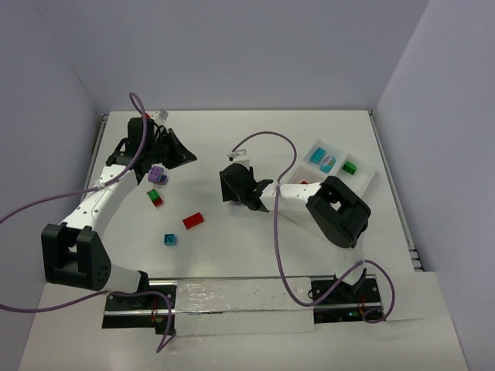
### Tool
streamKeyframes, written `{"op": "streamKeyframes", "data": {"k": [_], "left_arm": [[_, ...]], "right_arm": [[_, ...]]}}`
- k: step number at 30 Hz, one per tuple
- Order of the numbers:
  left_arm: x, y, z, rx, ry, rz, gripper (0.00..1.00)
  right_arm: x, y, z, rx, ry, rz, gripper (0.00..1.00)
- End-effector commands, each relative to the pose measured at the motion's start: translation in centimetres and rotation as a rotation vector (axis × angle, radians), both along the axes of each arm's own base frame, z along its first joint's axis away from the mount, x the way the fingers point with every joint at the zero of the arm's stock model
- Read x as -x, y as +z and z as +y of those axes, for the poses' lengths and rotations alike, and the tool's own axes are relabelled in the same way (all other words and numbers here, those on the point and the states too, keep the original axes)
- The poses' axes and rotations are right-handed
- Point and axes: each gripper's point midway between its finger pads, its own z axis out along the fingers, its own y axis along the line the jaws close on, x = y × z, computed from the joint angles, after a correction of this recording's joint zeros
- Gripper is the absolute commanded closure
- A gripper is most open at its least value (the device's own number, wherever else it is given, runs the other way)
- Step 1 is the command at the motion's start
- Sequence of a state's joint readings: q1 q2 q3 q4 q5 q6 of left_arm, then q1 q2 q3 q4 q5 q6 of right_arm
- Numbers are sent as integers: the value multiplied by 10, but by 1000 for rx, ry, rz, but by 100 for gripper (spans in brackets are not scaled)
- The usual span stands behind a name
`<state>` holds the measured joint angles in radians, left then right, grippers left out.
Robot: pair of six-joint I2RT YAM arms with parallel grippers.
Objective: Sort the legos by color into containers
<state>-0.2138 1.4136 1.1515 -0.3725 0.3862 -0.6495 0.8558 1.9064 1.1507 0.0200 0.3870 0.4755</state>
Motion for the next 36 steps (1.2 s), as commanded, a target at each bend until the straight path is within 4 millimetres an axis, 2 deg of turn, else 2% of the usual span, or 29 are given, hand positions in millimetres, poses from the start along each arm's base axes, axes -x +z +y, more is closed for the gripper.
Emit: {"op": "streamKeyframes", "data": {"k": [1,6,9,14,18,20,27,32,36], "left_arm": [[-3,19,-2,21,-21,-55,100],[-4,20,-3,25,-23,-56,100],[-3,20,-3,25,-26,-57,100],[0,20,-3,23,-35,-56,100],[3,14,-5,34,-41,-46,100],[2,13,-5,38,-41,-45,100],[2,13,-6,35,-48,-48,100],[2,10,-6,35,-49,-41,100],[2,9,-6,39,-48,-41,100]], "right_arm": [[-10,17,12,-38,-3,-36,29],[-12,27,14,-38,-4,-22,32],[-7,26,19,-33,61,4,31],[9,23,24,-9,196,84,24],[15,18,13,47,204,103,12],[17,16,10,66,214,105,11],[23,7,4,110,265,133,17],[24,7,5,113,290,128,40],[21,10,6,115,286,118,43]]}}
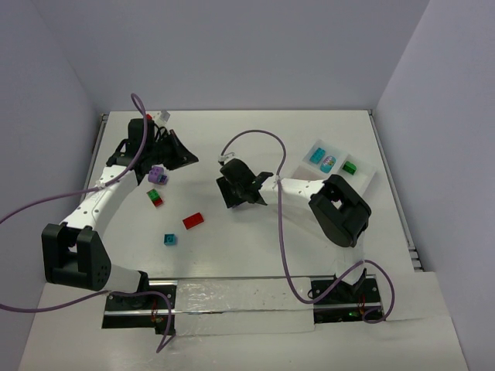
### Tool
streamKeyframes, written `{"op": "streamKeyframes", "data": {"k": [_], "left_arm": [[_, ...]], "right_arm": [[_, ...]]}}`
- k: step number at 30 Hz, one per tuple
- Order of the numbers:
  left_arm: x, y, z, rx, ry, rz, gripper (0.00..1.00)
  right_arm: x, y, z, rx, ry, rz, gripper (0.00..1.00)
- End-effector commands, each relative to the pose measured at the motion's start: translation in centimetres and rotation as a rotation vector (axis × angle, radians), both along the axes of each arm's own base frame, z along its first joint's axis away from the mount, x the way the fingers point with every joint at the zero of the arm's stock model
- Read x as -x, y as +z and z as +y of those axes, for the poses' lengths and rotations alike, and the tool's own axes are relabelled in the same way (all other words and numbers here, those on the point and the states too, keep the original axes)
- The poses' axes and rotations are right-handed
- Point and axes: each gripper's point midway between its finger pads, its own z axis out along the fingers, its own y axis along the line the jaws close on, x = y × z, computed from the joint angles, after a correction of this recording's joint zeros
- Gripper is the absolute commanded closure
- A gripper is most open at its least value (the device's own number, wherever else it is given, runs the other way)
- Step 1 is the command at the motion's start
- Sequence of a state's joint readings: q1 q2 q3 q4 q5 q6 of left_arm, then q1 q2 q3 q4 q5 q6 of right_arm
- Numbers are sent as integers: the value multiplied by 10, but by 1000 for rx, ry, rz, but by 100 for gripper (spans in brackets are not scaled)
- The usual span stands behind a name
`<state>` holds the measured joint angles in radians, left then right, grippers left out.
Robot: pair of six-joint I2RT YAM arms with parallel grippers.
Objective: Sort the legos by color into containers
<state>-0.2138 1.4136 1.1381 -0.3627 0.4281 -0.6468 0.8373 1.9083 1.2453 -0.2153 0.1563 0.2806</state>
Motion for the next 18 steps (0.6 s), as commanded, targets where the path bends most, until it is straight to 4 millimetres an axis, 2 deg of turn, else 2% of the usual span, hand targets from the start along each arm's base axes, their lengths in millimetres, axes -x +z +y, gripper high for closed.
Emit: {"op": "streamKeyframes", "data": {"k": [1,7,18], "left_arm": [[-3,11,-1,18,-13,-47,100],[-3,11,-2,20,-17,-47,100],[-4,9,-1,10,-19,-44,100]], "right_arm": [[-11,18,3,-11,9,-43,43],[-19,23,7,-3,3,-61,39],[-23,18,13,11,33,-53,40]]}}
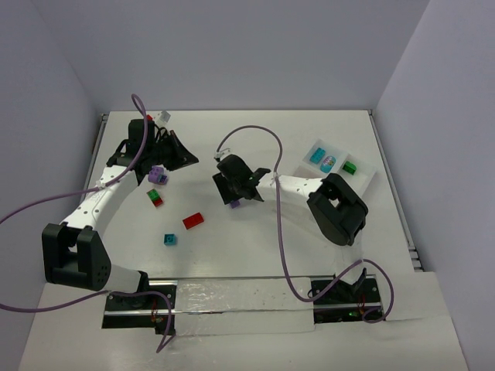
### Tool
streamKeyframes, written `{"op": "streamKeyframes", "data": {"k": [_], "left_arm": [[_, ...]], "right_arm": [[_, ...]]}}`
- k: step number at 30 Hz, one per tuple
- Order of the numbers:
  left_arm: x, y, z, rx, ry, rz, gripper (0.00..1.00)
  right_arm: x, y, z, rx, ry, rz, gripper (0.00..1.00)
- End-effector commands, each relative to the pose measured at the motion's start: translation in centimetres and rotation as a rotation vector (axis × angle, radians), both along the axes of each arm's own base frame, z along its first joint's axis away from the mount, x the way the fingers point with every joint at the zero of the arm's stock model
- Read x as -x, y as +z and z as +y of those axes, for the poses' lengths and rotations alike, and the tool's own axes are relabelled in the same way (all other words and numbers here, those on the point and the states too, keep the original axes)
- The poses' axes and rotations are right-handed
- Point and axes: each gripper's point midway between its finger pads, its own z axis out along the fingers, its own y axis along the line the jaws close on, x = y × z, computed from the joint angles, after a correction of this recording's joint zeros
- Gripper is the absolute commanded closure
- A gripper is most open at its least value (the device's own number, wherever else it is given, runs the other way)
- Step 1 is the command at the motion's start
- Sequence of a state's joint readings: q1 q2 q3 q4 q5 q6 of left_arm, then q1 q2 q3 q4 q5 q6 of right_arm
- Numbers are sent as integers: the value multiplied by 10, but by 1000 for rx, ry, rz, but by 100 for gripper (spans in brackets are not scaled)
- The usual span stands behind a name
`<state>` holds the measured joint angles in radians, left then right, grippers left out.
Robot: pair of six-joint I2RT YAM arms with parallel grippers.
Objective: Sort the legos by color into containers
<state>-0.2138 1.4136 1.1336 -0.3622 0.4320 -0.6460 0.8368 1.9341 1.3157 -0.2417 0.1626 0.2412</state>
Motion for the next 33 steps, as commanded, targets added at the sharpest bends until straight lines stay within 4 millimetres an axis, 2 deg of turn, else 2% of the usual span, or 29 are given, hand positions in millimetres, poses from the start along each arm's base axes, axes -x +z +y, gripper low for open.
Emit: {"op": "streamKeyframes", "data": {"k": [1,6,8,10,12,15,17,19,21,25,26,27,29,30,31,32,33], "left_arm": [[-5,12,-1,11,-17,-53,100],[-5,11,-1,14,-18,-49,100],[-5,10,-1,14,-18,-48,100],[-5,10,-1,12,-17,-48,100],[-5,11,-1,9,-17,-50,100],[-5,11,0,7,-15,-51,100],[-6,10,0,6,-14,-48,100],[-5,7,0,5,-15,-42,100],[-4,7,0,3,-20,-39,100],[-2,14,0,20,-50,-66,100],[-2,16,4,14,-49,-82,100],[-4,19,10,9,-45,-105,100],[-8,28,33,24,-16,-149,100],[-9,38,39,67,-19,-174,99],[-6,42,39,92,-36,-184,98],[-3,51,37,123,-57,-210,88],[-1,63,36,161,-79,-249,71]], "right_arm": [[-11,6,6,0,10,-20,40],[-8,-3,4,10,10,0,39],[-9,-3,3,10,4,-4,44],[-9,-4,3,13,2,-6,52],[-10,-1,2,11,-6,-15,69],[-12,9,2,-4,-17,-35,88],[-13,18,3,-21,-16,-45,94],[-13,39,5,-59,-16,-56,100],[-13,60,6,-118,-16,-61,100],[-2,118,10,-405,74,-4,100],[-3,121,5,-455,78,24,100],[-5,136,-5,-523,65,35,100],[2,166,-10,-652,117,90,100],[-2,176,-15,-701,111,99,100],[2,182,-16,-734,122,124,100],[8,194,-16,-789,148,142,100],[11,211,-19,-854,178,151,100]]}}
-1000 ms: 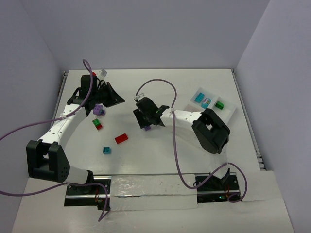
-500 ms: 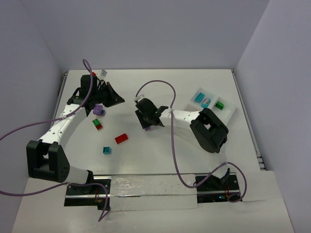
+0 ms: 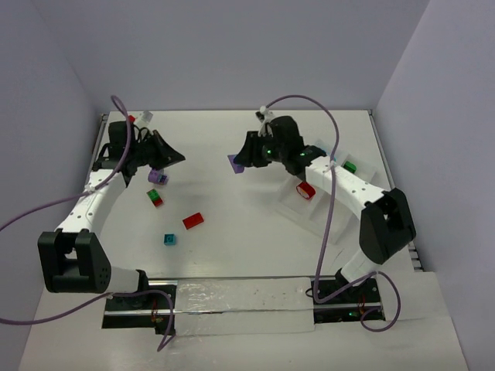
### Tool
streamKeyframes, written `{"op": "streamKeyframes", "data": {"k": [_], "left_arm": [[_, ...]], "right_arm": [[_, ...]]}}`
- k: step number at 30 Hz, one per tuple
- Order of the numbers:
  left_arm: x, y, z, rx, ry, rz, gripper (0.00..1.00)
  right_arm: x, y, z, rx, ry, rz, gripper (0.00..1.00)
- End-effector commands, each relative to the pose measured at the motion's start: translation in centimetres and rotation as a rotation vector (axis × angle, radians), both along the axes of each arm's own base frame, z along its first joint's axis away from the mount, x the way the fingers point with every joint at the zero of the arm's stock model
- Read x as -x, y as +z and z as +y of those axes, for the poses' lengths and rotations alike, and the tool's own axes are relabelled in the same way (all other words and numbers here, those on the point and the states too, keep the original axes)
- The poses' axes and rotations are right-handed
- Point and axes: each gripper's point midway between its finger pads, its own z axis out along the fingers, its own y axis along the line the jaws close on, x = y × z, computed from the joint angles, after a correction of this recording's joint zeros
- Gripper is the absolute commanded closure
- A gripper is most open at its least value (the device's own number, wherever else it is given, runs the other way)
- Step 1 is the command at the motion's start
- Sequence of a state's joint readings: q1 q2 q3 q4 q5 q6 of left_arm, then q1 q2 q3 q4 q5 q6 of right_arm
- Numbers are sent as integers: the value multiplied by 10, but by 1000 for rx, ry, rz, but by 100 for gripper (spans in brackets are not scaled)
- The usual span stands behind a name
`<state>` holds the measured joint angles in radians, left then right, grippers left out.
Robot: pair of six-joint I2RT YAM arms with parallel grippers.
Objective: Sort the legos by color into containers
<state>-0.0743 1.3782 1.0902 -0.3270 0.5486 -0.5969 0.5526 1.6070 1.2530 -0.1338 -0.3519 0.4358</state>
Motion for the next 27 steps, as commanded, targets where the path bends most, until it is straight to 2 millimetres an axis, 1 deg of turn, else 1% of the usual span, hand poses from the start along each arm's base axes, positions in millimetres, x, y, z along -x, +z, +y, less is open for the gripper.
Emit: {"op": "streamKeyframes", "data": {"k": [1,2,3,4,6,8,9,10,11,15,18,19,20,23,27], "left_arm": [[4,68,-5,139,-122,-252,54],[8,71,-8,163,-146,-246,42],[10,77,-13,209,-165,-263,30],[13,87,-20,271,-209,-293,24],[25,101,-31,365,-304,-324,15],[29,111,-35,432,-345,-349,10],[33,114,-38,453,-373,-353,8],[41,119,-47,490,-442,-344,7],[44,119,-50,493,-470,-345,7],[56,127,-62,498,-566,-381,7],[63,138,-64,518,-603,-408,7],[64,141,-65,520,-607,-425,5],[63,140,-65,525,-605,-415,5],[71,147,-66,535,-635,-438,4],[78,152,-72,535,-676,-448,7]], "right_arm": [[37,65,13,-317,214,61,100],[40,73,13,-350,240,64,100],[45,85,13,-403,289,72,100],[47,95,14,-452,316,73,100],[54,110,14,-518,382,78,100],[56,123,14,-570,417,63,100],[57,126,15,-577,439,47,100],[61,134,15,-612,466,75,100],[63,142,15,-632,487,47,100],[64,148,16,-662,509,65,100],[64,146,16,-661,506,66,100],[64,145,16,-660,507,68,100],[63,145,16,-660,506,70,100],[62,141,17,-657,505,77,100],[64,139,18,-653,519,84,100]]}}
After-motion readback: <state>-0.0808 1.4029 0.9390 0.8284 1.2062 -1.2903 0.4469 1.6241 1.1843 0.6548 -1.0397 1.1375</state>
